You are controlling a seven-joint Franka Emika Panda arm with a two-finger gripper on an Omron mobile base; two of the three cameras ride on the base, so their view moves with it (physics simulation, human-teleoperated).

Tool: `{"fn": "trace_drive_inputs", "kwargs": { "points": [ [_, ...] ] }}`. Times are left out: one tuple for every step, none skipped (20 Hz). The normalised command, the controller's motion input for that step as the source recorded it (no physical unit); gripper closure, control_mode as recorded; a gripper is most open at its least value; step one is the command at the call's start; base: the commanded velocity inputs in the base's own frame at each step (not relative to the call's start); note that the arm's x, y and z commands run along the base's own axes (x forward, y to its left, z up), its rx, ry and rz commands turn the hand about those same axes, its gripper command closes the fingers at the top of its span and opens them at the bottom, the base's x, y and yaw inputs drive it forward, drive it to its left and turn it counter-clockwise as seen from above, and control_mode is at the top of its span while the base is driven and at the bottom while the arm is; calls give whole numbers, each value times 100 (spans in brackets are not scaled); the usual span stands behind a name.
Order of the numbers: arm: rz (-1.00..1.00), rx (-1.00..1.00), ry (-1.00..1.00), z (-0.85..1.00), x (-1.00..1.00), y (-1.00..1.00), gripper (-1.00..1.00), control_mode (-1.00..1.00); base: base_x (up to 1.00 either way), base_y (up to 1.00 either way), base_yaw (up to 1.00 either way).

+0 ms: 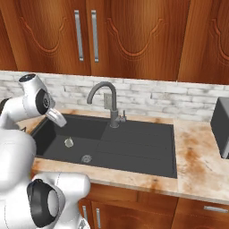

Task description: Dump the garlic from the pot into the sink. Then turn on the water and wash the garlic. Then turn off the water and put the garlic back in the pot.

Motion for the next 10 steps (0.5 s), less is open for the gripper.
{"fn": "trace_drive_inputs", "kwargs": {
  "points": [
    [39,0,2,-52,51,8,-100,-100,0,0,0],
    [39,0,2,-49,56,14,-100,-100,0,0,0],
    [37,0,2,-46,60,18,-100,-100,0,0,0],
    [33,0,1,-49,58,29,-100,-100,0,0,0],
    [30,-3,0,-51,52,34,-100,-100,0,0,0],
    [29,-3,0,-51,54,35,-100,-100,0,0,0],
    [29,-5,1,-49,54,41,-100,-100,0,0,0],
    [28,-5,2,-46,55,45,-100,-100,0,0,0],
    [26,-7,2,-45,59,48,-100,-100,0,0,0],
    [23,-8,2,-41,61,49,-100,-100,0,0,0]
  ]
}}
